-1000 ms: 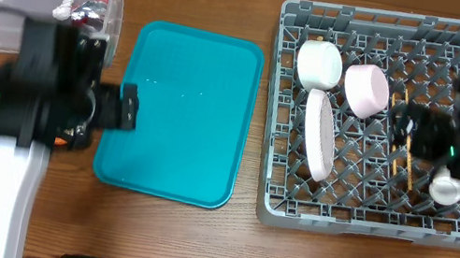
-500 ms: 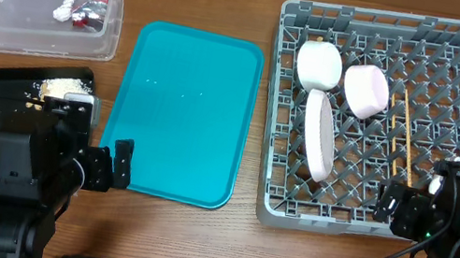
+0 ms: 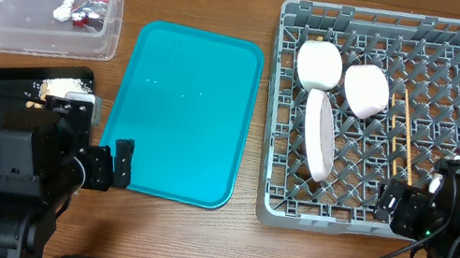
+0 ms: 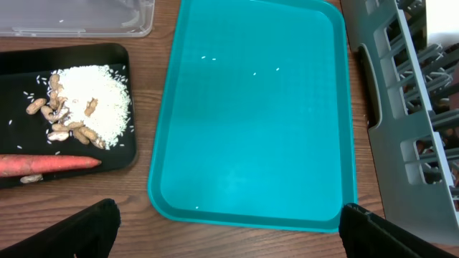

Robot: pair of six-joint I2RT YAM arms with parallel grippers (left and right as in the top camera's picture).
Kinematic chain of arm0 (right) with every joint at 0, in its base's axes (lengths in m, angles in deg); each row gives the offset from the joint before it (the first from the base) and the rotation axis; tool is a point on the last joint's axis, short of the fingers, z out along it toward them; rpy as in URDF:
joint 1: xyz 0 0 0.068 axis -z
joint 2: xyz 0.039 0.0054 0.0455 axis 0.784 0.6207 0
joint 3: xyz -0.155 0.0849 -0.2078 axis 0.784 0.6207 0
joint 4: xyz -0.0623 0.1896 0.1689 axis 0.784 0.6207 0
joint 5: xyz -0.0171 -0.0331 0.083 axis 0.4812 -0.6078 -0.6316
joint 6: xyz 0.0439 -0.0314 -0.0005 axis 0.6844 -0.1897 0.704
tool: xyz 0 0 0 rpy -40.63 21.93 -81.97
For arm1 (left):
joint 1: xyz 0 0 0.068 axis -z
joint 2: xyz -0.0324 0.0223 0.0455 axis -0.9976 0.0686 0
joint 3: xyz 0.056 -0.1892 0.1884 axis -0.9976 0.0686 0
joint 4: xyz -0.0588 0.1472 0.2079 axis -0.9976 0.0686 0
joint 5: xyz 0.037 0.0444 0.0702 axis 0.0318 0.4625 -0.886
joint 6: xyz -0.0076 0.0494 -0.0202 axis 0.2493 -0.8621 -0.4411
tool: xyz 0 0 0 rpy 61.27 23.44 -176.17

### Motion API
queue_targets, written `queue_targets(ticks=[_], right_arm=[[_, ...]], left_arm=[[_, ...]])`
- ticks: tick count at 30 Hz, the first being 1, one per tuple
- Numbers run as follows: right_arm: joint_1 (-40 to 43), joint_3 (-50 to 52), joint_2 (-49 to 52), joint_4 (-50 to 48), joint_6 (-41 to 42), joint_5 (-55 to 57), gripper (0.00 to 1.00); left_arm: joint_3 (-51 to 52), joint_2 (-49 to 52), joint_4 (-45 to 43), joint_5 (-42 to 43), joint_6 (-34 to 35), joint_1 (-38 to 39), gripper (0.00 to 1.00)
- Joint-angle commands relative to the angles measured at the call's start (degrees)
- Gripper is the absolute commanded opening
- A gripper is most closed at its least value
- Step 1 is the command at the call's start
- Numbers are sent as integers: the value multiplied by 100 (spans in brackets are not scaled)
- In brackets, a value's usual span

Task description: Sort waste into correct bins and load items into the dishwasher

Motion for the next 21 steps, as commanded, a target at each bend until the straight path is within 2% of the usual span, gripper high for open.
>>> queue_targets(ticks=[1,3,6,13,17,21], right_arm=[[-72,15,-254,-17,22,90,100],[-323,37,-557,-118,24,160,100],[-715,334,-1220,-857,22,160,100],[-785,2245,-3497,-3051,24,-157,100],[-800,3289,-4155,-4301,24,-192,100],[-800,4435,-4422,-6170,22,-201,100]], left_arm=[[44,-7,2,20,79,-22,100],[44,-7,0,20,79,-22,100],[44,-7,0,20,79,-22,100],[44,-7,0,20,79,-22,100],[44,-7,0,20,79,-22,100],[44,-7,0,20,79,-22,100]])
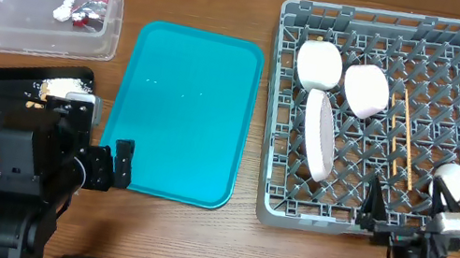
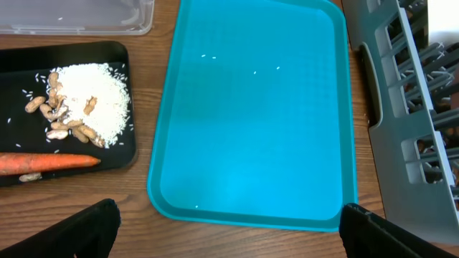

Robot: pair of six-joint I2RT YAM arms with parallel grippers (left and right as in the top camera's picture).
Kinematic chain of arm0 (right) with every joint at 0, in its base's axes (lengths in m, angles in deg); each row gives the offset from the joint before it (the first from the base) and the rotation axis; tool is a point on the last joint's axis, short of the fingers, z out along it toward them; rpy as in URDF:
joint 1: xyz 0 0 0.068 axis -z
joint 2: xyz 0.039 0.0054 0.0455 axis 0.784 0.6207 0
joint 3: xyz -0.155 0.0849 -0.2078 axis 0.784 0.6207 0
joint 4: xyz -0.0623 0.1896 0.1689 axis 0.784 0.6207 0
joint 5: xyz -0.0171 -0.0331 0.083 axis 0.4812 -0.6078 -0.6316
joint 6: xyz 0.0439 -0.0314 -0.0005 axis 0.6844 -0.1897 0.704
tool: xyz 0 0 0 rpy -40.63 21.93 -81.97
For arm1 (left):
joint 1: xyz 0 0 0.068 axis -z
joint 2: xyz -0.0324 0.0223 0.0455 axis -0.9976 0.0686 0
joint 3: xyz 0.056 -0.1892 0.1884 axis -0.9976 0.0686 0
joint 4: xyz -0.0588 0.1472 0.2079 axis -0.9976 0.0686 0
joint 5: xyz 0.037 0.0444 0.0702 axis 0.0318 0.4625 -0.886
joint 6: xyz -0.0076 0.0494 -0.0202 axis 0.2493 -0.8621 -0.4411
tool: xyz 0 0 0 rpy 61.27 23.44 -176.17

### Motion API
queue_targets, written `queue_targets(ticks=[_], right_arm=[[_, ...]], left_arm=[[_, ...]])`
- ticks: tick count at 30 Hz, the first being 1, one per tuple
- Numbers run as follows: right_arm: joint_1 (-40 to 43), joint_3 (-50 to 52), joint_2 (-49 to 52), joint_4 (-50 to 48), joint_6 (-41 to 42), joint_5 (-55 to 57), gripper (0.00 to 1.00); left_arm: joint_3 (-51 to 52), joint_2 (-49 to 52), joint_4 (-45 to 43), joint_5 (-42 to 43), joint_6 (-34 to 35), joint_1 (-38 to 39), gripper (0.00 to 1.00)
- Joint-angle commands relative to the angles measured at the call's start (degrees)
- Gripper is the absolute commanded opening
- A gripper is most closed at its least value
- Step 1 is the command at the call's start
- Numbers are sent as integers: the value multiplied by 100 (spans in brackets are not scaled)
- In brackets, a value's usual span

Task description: Sort waste into correct bins and load items into the dishwasher

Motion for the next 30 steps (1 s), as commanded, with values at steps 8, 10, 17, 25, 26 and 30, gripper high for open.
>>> queue_targets(ticks=[8,10,17,25,26,30], right_arm=[[-50,1838,-256,-2330,-269,-48,100],[-50,1985,-256,-2363,-332,-44,100],[-55,1976,-254,-994,-433,-28,100],[-55,1974,-249,-997,-433,-28,100],[-55,1974,-249,-997,-433,-28,100],[-55,1974,-249,-997,-433,-28,100]], left_arm=[[17,-11,2,20,68,-22,100],[17,-11,2,20,68,-22,100],[17,-11,2,20,68,-22,100],[17,-11,2,20,68,-22,100],[17,-11,4,20,66,-22,100],[17,-11,2,20,68,-22,100]])
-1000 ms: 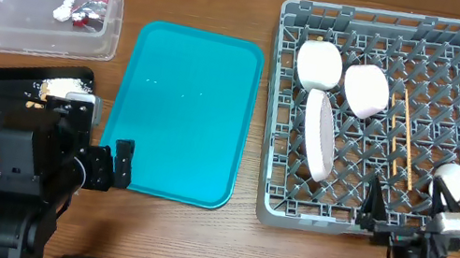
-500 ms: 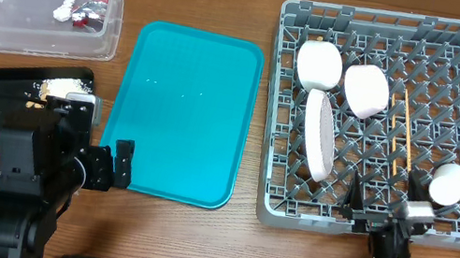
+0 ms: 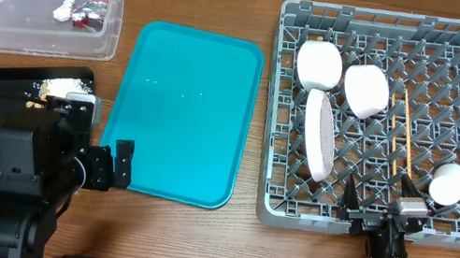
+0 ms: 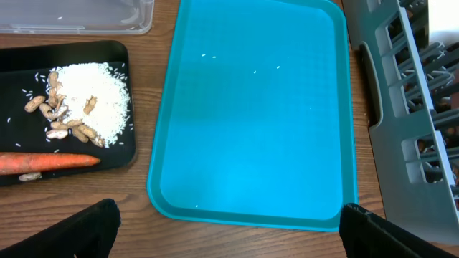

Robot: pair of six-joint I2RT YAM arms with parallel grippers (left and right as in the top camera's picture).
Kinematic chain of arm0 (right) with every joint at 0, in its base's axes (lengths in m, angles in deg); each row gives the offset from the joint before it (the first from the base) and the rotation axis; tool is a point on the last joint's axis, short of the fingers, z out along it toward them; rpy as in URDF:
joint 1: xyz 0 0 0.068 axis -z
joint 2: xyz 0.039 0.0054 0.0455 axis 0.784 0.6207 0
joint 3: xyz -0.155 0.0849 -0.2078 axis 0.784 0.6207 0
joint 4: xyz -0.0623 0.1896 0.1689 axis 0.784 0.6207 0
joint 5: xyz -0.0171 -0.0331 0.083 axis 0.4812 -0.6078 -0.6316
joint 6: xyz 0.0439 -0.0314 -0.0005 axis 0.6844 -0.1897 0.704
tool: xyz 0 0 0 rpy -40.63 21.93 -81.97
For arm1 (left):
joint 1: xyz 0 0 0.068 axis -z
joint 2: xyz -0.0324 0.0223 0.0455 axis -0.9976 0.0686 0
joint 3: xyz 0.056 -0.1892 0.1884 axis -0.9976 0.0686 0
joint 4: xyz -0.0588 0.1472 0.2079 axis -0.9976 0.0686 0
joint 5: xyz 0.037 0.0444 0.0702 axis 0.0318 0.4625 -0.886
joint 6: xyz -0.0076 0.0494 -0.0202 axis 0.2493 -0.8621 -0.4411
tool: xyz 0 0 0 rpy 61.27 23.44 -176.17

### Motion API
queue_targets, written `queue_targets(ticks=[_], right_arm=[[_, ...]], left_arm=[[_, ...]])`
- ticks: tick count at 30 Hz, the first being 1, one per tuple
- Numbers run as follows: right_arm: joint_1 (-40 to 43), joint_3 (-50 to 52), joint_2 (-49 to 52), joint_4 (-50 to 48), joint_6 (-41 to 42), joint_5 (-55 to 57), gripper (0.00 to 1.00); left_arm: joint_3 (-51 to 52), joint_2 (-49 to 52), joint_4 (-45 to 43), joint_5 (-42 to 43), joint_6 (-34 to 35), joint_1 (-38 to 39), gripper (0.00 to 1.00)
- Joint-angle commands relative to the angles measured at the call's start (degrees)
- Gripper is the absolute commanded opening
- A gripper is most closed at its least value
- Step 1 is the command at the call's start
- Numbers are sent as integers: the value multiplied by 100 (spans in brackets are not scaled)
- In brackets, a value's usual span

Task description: Sort waste into correct bins and load items into the dishwasher

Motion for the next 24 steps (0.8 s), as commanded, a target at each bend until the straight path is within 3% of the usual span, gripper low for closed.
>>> queue_targets(ticks=[1,15,24], right_arm=[[-31,59,-55,-28,-20,-7,100],[-31,59,-55,-28,-20,-9,100],[-31,59,-55,-28,-20,-9,100]], left_arm=[[15,-13,0,20,68,-22,100],[201,-385,-72,-293,-57,-17,100],[3429,-3034,-3036,-302,-2,210,100]])
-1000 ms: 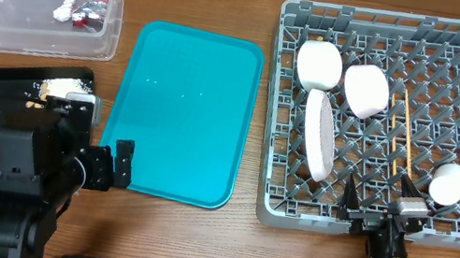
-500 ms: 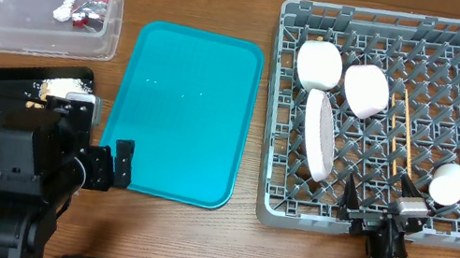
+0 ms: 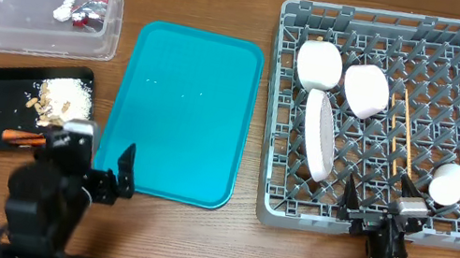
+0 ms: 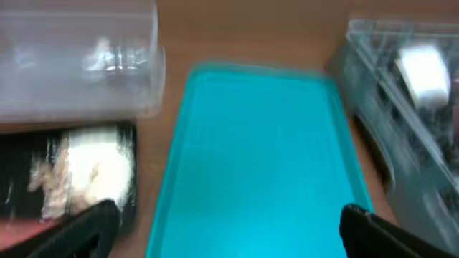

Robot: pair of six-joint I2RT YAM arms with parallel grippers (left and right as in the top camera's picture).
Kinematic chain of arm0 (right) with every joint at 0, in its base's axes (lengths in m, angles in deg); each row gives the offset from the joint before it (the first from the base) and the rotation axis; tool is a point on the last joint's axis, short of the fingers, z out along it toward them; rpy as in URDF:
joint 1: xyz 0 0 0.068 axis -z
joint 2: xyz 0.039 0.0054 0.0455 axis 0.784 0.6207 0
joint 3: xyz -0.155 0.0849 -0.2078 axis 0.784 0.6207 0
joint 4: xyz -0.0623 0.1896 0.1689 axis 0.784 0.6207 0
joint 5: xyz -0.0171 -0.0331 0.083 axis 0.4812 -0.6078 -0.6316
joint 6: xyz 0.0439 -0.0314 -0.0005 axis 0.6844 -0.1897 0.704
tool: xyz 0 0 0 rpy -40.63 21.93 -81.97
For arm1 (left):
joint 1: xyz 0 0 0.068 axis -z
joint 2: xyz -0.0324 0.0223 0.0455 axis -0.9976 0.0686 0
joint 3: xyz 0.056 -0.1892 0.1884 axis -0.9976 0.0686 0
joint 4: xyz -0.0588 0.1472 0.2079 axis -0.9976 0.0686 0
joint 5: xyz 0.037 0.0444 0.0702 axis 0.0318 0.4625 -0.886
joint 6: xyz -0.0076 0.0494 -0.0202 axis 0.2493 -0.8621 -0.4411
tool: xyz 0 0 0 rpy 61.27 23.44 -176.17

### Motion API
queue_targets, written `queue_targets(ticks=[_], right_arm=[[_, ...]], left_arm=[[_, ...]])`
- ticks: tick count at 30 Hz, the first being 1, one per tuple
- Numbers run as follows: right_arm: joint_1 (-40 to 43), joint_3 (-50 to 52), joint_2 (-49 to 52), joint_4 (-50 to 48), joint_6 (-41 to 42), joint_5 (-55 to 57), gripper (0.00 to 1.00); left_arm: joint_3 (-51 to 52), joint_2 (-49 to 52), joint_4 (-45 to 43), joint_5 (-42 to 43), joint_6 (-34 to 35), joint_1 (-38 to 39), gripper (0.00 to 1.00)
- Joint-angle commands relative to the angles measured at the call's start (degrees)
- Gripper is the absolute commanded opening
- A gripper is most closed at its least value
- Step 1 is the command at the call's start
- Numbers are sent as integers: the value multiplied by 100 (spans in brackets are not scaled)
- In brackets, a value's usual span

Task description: Sort waste into correct bins and load items into the dishwasher

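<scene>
The grey dish rack holds white cups (image 3: 319, 66) (image 3: 366, 89) (image 3: 450, 183), a white plate on edge (image 3: 319, 133) and chopsticks (image 3: 405, 131). The teal tray (image 3: 185, 112) carries only a few rice grains. The black tray has rice, peanuts and a carrot. Wrappers lie in the clear bin. My left gripper (image 3: 115, 175) (image 4: 229, 236) is open and empty at the teal tray's (image 4: 258, 165) front-left corner; the left wrist view is blurred. Just in front of the rack, my right gripper (image 3: 376, 207) stands open and empty.
In the left wrist view the clear bin (image 4: 72, 64) is at top left, the black tray (image 4: 21, 179) at left and the rack (image 4: 373, 107) at right. Both arm bases sit at the table's front edge.
My left arm has drawn back toward the front edge and its camera now looks farther up the table, blurred. The black tray is now uncovered from above. The right arm has not moved.
My right gripper was at a white cup over the rack's front right. Then the cup lay in the rack and the arm was back at the front edge, where it stays. My left gripper stayed open by the teal tray, then drew back.
</scene>
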Motion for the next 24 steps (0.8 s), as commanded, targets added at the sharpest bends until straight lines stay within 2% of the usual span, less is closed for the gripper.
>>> queue_targets(ticks=[1,6,9,10,13,15,17,24], right_arm=[[-31,59,-57,-24,-17,-7,100],[-31,59,-57,-24,-17,-7,100],[-31,59,-57,-24,-17,-7,100],[-31,59,-57,-24,-17,-7,100],[-31,59,-57,-24,-17,-7,100],[-31,59,-57,-24,-17,-7,100],[-31,59,-57,-24,-17,-7,100],[-31,59,-57,-24,-17,-7,100]], left_arm=[[1202,-979,-723,-55,55,48,100],[2684,-2037,-2621,-107,179,48,100],[3414,-2205,-4109,-341,136,46,100],[3493,-2205,-4282,-328,31,52,100],[3486,-2205,-3875,-330,-321,83,100],[3484,-2205,-3237,-310,-87,83,100],[3484,-2205,-3287,-293,345,81,100],[3484,-2199,-3287,-315,369,63,100]])
